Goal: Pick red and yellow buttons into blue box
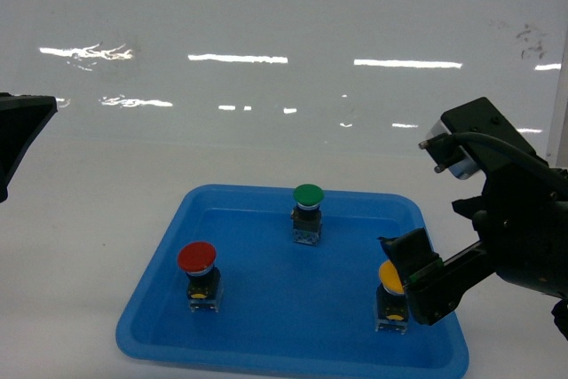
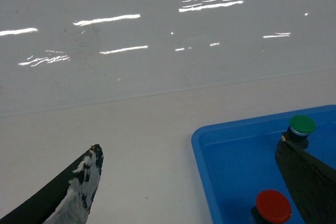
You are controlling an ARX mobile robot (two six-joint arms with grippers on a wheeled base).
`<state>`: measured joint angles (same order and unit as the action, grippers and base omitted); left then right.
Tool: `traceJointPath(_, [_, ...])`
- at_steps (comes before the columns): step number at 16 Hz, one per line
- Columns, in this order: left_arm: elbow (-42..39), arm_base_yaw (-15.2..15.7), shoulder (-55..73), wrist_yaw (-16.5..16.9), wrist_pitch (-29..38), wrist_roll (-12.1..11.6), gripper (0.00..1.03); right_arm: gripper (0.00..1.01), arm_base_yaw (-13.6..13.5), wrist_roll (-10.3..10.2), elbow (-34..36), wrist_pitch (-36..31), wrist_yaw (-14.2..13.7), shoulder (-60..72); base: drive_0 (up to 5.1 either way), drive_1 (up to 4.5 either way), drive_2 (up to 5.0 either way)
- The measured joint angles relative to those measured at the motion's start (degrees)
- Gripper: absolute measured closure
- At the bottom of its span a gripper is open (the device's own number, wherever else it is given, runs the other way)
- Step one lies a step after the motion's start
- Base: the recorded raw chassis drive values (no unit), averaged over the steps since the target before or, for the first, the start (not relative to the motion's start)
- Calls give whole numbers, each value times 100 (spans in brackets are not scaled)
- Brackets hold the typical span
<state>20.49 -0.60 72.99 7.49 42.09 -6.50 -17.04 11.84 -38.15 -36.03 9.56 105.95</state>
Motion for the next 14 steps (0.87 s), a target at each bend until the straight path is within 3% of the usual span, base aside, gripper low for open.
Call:
traceJointPath(4, [0, 0, 2, -4, 0, 0, 5, 3, -330, -59, 24, -190, 44, 151, 0, 0, 0])
traceJointPath(6, [0, 0, 2, 0, -2, 0, 5, 3, -323, -81, 136, -348, -229, 157, 0, 0, 0])
traceJointPath(14, [0, -2, 2, 0, 0, 0, 5, 3, -282, -85, 155, -348, -264, 157, 0, 0, 0])
